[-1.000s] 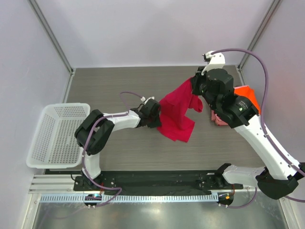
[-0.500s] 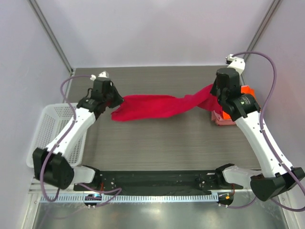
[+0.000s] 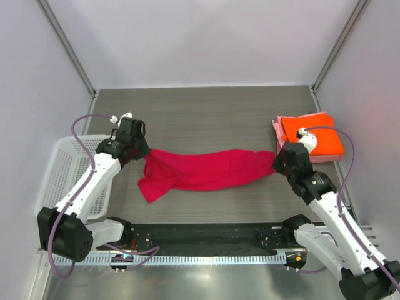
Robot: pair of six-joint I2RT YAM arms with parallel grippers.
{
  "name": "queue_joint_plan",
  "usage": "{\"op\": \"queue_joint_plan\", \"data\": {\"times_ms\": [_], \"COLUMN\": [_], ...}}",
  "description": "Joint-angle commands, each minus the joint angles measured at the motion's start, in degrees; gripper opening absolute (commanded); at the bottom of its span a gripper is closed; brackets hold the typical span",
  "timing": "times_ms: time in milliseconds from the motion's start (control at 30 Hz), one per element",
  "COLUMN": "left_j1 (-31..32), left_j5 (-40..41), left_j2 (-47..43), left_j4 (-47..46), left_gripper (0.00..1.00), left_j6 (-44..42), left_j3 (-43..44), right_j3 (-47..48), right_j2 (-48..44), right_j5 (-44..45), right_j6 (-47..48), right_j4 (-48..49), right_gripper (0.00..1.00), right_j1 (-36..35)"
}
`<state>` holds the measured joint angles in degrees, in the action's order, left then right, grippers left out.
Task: Fold and stack the t-shirts
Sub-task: Flatten the tshirt out
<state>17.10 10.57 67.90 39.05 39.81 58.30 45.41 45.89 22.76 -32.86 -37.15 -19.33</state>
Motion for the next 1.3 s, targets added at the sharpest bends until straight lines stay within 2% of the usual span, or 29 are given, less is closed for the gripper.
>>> {"op": "queue_joint_plan", "data": {"times_ms": [0, 33, 67, 133, 200, 300, 333, 433, 767, 1267], "left_j1": [-0.3, -0.3, -0.3, -0.3, -0.3, -0.4, -0.4, -0.4, -2.9, -5.1], "left_j5": [3.7, 3.8, 3.9, 4.4, 4.8, 5.3, 5.4, 5.5, 7.5, 6.4], "left_j2": [0.5, 0.5, 0.6, 0.3, 0.4, 1.9, 2.4, 6.4, 20.0, 26.3], "left_j4": [-0.6, -0.6, -0.4, -0.4, 0.0, 0.3, 0.3, -0.1, 0.9, -1.3], "left_gripper": [0.00, 0.00, 0.00, 0.00, 0.00, 0.00, 0.00, 0.00, 0.00, 0.00], "left_j6": [0.4, 0.4, 0.5, 0.4, 0.1, -0.4, -0.4, -0.4, 1.7, 2.5], "left_j3": [0.8, 1.2, 1.4, 2.2, 3.2, 4.4, 4.5, 5.6, 13.5, 15.2], "right_j3": [-7.5, -8.5, -9.2, -9.4, -7.9, -5.6, -4.9, -2.5, 4.9, 9.3], "right_j2": [-6.0, -6.6, -6.9, -6.3, -3.5, 1.9, 6.6, 16.1, 34.9, 46.4], "right_j5": [-1.0, -0.6, -0.3, -0.3, -1.6, -8.2, -12.4, -16.2, -14.4, -11.9], "right_j6": [-4.2, -4.3, -4.1, -4.1, -2.3, 1.5, 2.0, 3.7, 4.4, 4.3], "right_j4": [4.5, 4.6, 4.6, 5.2, 6.2, 9.7, 10.9, 13.6, 19.2, 21.9], "right_gripper": [0.41, 0.65, 0.73, 0.77, 0.76, 0.69, 0.64, 0.56, 0.63, 0.65], "right_j1": [0.2, 0.2, 0.2, 0.3, 0.3, 0.2, 0.1, -1.0, -9.3, -14.0]}}
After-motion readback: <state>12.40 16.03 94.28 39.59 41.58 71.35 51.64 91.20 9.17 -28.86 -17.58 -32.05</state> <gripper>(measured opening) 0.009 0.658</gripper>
